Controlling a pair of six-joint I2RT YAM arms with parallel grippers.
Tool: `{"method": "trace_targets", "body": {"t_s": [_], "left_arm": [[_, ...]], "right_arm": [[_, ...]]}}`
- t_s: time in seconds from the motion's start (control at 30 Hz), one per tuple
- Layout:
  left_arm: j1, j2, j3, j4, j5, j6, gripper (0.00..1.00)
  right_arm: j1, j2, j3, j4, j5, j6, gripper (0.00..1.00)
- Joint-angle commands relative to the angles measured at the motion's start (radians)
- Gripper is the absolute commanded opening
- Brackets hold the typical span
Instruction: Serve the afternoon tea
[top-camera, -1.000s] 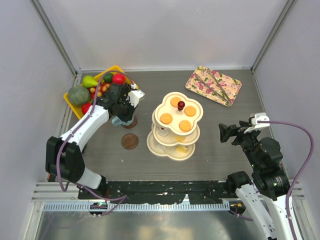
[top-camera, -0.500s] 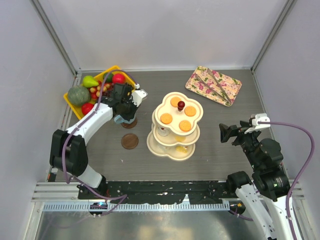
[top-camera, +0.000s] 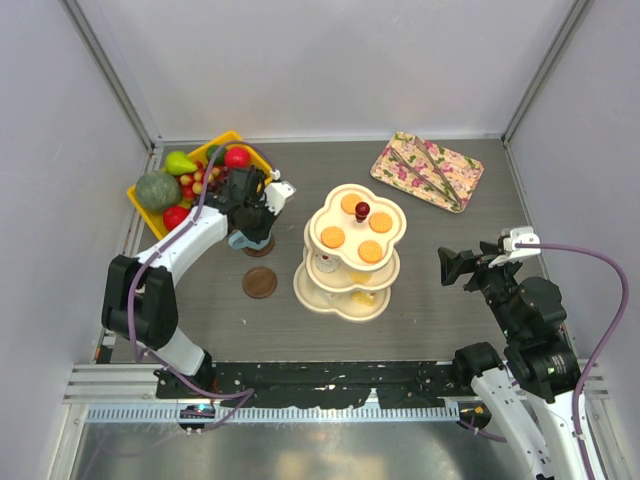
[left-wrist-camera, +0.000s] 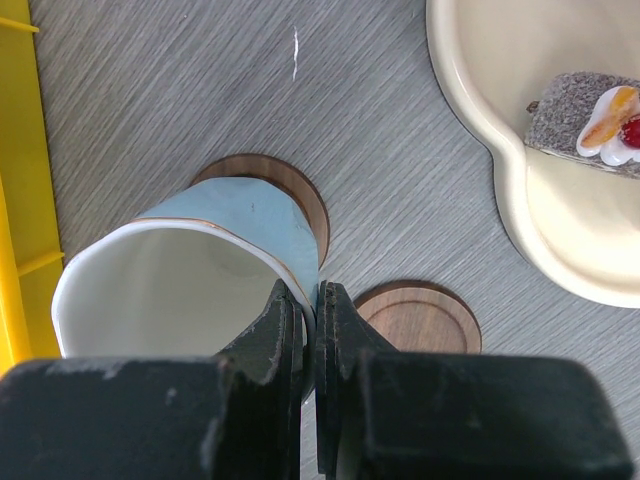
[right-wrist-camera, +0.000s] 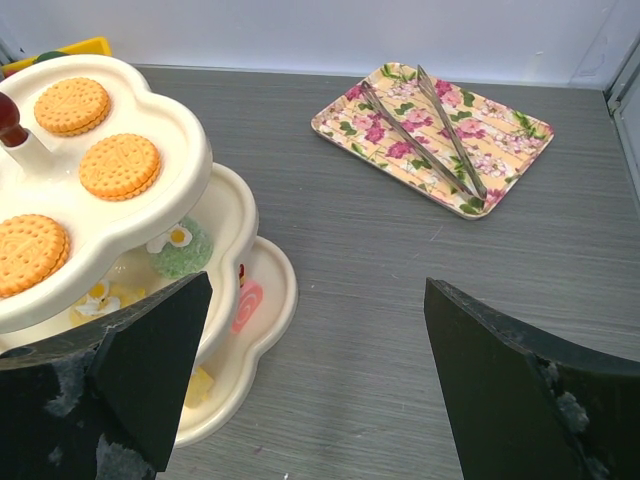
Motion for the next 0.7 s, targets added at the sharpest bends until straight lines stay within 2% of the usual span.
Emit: {"method": "trace_targets", "body": {"t_s": [0.0, 0.13, 0.27, 0.53, 0.67], "left_arm": [[-0.002, -0.042, -0.008, 0.083, -0.028, 0.007, 0.01], [-0.002, -0.044, -0.019, 0.08, -0.034, 0.009, 0.1], [-0.002, -0.047, -0.017, 0.079, -0.037, 0.004, 0.34], [-0.002, -0.15, 0.007, 0.073, -0.057, -0.063, 0.69], [-0.002, -0.235, 0.019, 0.051, -0.097, -0.126, 0.81]], "right_arm": [[0.009, -0.015, -0.005, 0.051, 0.019, -0.013, 0.95], [0.009, -0.021, -0.008, 0.055, 0.021, -0.013, 0.95], [0.012, -0.036, -0.011, 0.055, 0.027, -0.015, 0.96], [0.015, -0.039, -0.014, 0.057, 0.03, -0.015, 0.97], [0.017, -0.041, -0.014, 0.057, 0.032, -0.016, 0.97]]}}
